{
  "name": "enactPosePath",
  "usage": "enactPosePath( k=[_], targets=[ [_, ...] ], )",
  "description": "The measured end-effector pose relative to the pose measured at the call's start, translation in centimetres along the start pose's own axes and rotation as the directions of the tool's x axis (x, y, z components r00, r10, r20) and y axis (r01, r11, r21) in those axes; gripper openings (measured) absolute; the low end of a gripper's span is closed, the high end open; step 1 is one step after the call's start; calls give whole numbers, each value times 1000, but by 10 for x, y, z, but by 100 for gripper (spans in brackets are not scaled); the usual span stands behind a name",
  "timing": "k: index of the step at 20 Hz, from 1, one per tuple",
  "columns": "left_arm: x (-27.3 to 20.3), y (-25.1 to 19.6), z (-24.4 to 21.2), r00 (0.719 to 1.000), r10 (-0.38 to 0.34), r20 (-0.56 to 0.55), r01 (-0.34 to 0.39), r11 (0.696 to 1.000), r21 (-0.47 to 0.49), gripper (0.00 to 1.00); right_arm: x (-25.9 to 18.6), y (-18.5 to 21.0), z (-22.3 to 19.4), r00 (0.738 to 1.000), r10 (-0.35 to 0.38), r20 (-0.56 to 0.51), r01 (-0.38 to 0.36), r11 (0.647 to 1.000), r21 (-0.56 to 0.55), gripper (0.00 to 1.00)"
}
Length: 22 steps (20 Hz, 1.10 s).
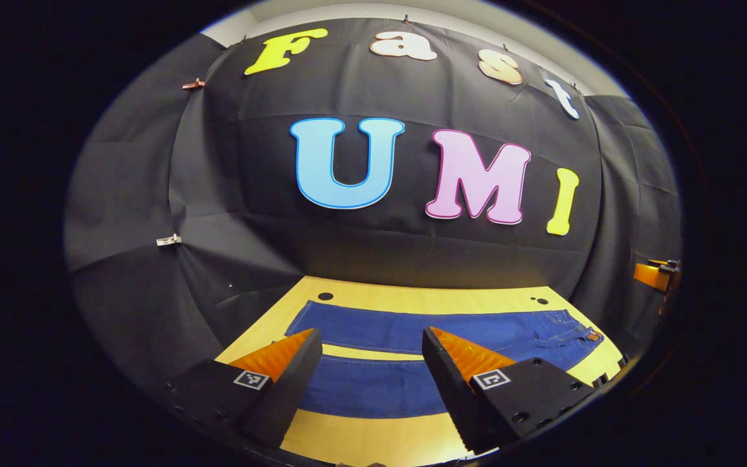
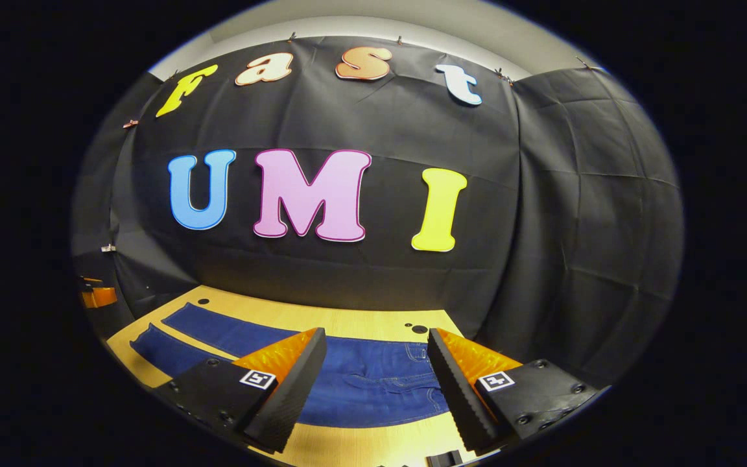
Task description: Grasp the waist and the cuffs of the jeans and fold them to make the two legs overlap; first hold the waist and fold one-third of the jeans toward the cuffs, then hold the cuffs and fold the remaining one-third in the same direction to finish folding.
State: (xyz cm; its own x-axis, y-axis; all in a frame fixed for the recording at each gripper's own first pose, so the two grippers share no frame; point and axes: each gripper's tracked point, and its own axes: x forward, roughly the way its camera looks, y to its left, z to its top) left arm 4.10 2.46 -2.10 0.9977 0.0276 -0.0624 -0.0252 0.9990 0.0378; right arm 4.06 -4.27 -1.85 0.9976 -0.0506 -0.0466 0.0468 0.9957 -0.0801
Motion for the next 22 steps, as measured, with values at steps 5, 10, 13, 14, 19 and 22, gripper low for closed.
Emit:
enactPosePath(
  k=[5,10,13,14,19,22],
  targets=[
    [21,61,-26,996,17,-87,-6,992,128,97,17,-11,-9,1000,-17,-22,16,998,-53,97],
    [48,125,-86,959,10,-283,103,918,382,98,35,-30,-19,998,-46,-51,40,994,-102,96],
    [59,139,-127,904,-26,-427,267,815,514,99,42,-44,-27,996,-63,-70,53,990,-128,96],
    [63,146,-138,883,-29,-468,323,761,562,98,42,-50,-32,994,-71,-83,60,990,-130,94],
    [74,184,-215,749,49,-661,598,382,705,98,44,-73,-57,982,-131,-134,100,972,-212,96],
    [73,188,-250,694,83,-715,680,250,689,98,47,-79,-65,979,-128,-155,83,960,-269,96]
  ],
)
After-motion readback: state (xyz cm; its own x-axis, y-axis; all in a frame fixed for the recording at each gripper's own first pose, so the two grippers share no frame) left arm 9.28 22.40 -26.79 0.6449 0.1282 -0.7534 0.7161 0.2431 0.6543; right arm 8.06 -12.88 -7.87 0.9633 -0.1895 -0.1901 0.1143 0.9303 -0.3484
